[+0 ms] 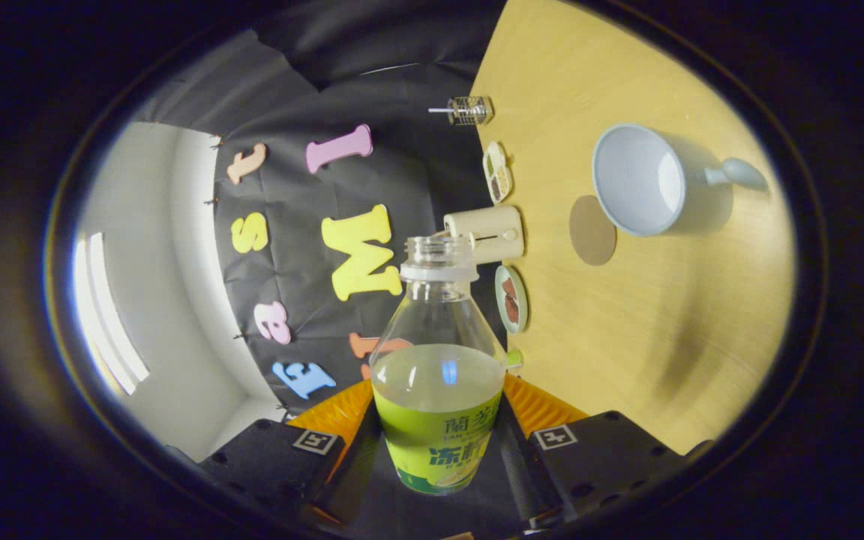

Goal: Take the bottle from table, then pour the juice into the cup, finally place the bottle on the coaster

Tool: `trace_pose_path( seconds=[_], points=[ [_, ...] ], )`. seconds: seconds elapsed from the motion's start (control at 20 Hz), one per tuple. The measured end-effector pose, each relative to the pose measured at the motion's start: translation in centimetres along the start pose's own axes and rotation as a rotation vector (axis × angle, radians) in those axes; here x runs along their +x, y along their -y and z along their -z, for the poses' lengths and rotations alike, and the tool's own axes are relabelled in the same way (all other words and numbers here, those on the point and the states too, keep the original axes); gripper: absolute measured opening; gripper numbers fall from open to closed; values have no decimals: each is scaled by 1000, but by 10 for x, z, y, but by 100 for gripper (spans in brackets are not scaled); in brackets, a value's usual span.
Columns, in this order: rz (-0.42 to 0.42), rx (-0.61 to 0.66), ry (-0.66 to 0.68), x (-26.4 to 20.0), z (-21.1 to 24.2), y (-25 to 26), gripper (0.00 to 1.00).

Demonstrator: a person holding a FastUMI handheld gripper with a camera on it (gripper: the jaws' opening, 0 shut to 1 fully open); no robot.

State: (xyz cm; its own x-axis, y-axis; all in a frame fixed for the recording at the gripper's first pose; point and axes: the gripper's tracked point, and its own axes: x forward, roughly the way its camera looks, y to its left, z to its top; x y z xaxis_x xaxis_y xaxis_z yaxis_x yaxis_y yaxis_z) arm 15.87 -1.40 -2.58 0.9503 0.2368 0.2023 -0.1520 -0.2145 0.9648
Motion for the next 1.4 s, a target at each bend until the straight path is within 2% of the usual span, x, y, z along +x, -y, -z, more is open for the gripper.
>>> trace_pose_path(
  seconds=[0.2,0.65,0.95,1.4],
  points=[
    [3,66,1,2,-3,3,80],
    [17,122,-15,9,-1,0,80],
    [4,133,-5,6,-2,-4,80],
    [-22,221,5,1,-13,-11,79]
  ],
)
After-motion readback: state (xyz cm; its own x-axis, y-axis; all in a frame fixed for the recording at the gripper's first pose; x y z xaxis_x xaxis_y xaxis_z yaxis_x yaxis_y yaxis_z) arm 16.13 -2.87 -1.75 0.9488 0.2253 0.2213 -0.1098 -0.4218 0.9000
